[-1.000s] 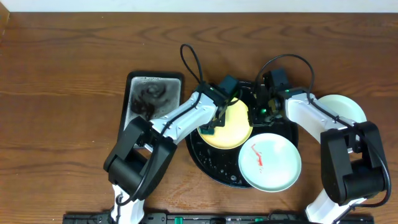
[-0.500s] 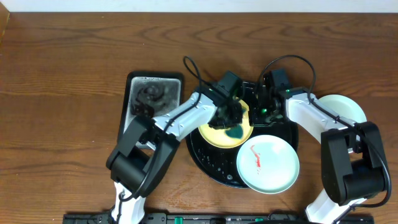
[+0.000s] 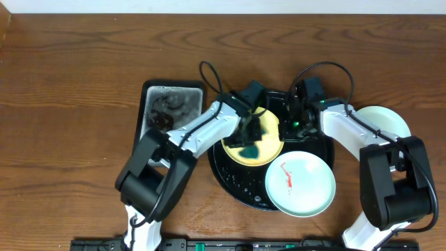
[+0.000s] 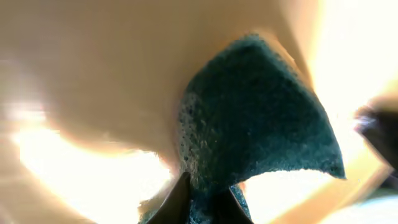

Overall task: Clean dirty plates on tray and stack at the side
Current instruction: 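Scrub the yellow plate with the sponge held by the left gripper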

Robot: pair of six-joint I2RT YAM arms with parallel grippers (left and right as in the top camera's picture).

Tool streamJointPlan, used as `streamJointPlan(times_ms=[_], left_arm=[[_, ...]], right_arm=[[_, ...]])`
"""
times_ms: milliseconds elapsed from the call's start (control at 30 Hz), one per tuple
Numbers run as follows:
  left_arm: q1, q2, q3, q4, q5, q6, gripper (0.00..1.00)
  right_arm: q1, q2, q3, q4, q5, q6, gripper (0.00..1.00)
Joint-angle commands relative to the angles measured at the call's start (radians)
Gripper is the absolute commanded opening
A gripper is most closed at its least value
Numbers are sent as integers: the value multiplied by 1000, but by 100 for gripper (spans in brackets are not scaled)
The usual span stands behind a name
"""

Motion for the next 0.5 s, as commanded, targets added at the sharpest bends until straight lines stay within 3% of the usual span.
streamJointPlan(times_ms=[0, 200, 367, 467], left_arm=[[47, 44, -25, -74, -393, 22, 7], [30, 44, 59, -175, -589, 59, 8], [9, 44, 154, -238, -565, 71, 7], [-1, 42, 208, -249, -455, 94, 7]], right_arm=[[-4, 31, -7, -15, 52, 3, 1], [-4, 31, -7, -16, 52, 3, 1], [-4, 31, -7, -25, 52, 3, 1], [-4, 31, -7, -28, 52, 3, 1]])
